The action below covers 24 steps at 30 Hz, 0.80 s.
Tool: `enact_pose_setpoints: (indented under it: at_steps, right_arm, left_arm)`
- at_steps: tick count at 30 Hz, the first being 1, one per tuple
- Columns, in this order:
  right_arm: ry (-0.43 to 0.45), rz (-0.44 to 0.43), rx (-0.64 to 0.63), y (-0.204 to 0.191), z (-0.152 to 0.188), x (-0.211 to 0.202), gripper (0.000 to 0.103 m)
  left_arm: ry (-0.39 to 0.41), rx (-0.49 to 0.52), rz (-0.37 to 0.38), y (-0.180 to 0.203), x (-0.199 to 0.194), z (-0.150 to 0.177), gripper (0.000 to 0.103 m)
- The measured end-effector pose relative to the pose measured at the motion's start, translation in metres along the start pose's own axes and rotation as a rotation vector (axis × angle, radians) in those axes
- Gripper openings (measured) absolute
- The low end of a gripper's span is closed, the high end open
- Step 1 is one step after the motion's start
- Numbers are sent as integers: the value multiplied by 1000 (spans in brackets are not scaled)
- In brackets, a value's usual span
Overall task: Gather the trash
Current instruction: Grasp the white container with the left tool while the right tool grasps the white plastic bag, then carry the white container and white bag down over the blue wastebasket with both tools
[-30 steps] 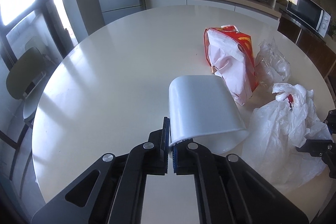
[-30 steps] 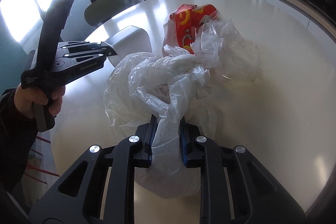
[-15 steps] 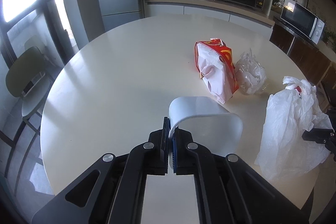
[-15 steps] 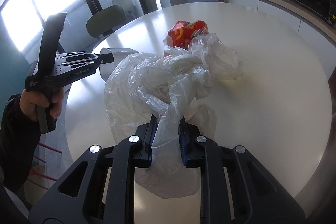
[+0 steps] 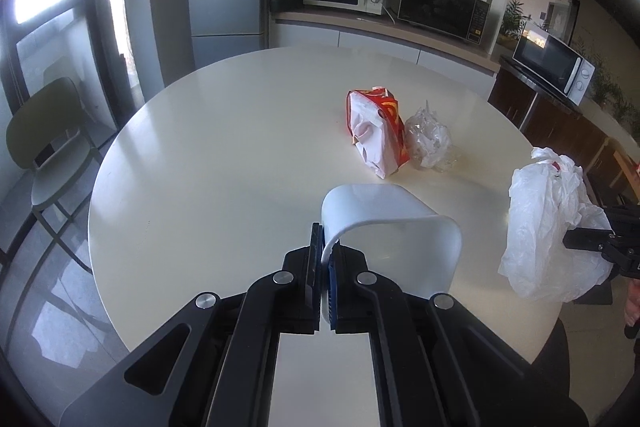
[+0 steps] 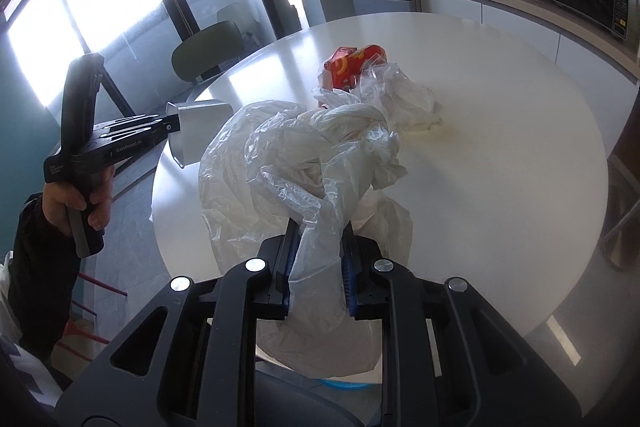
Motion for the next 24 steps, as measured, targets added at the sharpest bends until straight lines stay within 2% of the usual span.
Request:
enact_pose_setpoints:
  at_steps: [10,24]
  right_arm:
    - [11,-53,52,6,20,-36,17]
    - [-35,-110,90,0,88,-64,18]
  left_arm:
    - [20,2,54,24,-30,21,2]
    - [9,16,176,55,-58,85,2]
Point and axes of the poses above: each gripper's, at about its wrist camera, not at the fingertips, and x roughly the way its jaws point, y to its right, z to its underside, the point moved 4 cm from there along x, roughly the way its jaws point, and after that the axes turned 6 degrees about z, right-handed, at the moved point
